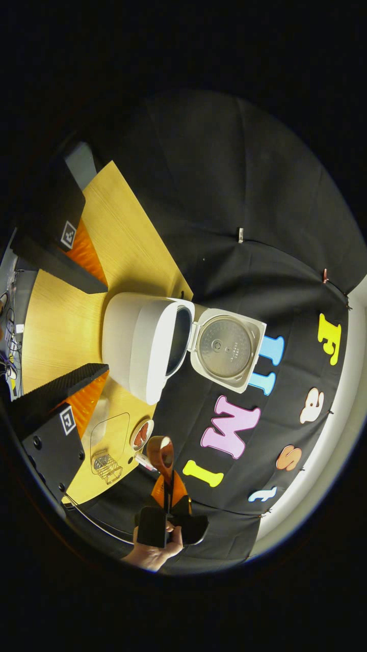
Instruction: Close the left gripper, press the button to open the rice cooker; take a wooden spoon from the chopstick holder with the right hand, scoop a spoonful of rice and pour it into the rice cooker, then put the wooden spoon back into the chopstick holder.
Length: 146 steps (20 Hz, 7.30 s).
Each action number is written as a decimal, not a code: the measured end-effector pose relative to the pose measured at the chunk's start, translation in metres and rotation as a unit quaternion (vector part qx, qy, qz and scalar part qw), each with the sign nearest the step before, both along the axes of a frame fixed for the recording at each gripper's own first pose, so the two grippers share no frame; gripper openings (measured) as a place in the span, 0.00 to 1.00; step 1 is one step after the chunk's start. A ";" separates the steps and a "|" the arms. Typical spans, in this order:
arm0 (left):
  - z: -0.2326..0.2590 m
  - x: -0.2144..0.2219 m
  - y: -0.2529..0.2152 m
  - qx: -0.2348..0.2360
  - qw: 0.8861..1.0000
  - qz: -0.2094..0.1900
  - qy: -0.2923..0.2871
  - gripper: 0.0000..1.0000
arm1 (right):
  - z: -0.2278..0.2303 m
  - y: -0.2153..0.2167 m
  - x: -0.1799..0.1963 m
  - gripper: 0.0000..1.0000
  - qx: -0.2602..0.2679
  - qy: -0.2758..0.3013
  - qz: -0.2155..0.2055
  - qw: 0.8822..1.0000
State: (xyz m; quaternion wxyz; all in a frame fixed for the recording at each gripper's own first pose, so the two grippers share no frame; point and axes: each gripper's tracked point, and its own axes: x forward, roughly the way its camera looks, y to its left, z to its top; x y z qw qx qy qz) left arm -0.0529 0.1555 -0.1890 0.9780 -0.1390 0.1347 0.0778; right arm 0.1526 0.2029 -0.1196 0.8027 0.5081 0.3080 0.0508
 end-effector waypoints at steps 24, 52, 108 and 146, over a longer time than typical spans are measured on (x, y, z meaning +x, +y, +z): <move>0.024 0.017 0.020 -0.019 0.999 0.009 -0.026 0.95 | 0.003 0.258 0.065 0.16 -0.193 -0.165 0.208 0.945; 0.009 0.028 0.050 -0.063 0.996 0.053 -0.027 0.95 | -0.002 0.323 0.055 0.17 -0.445 -0.390 0.314 0.743; 0.115 0.072 -0.108 0.050 0.992 0.108 -0.047 0.95 | -0.073 -0.249 0.098 0.17 -0.348 -0.101 0.087 0.928; 0.292 0.168 0.021 0.022 0.985 0.117 -0.129 0.95 | -0.133 -0.310 -0.047 0.99 -0.352 0.009 0.012 0.936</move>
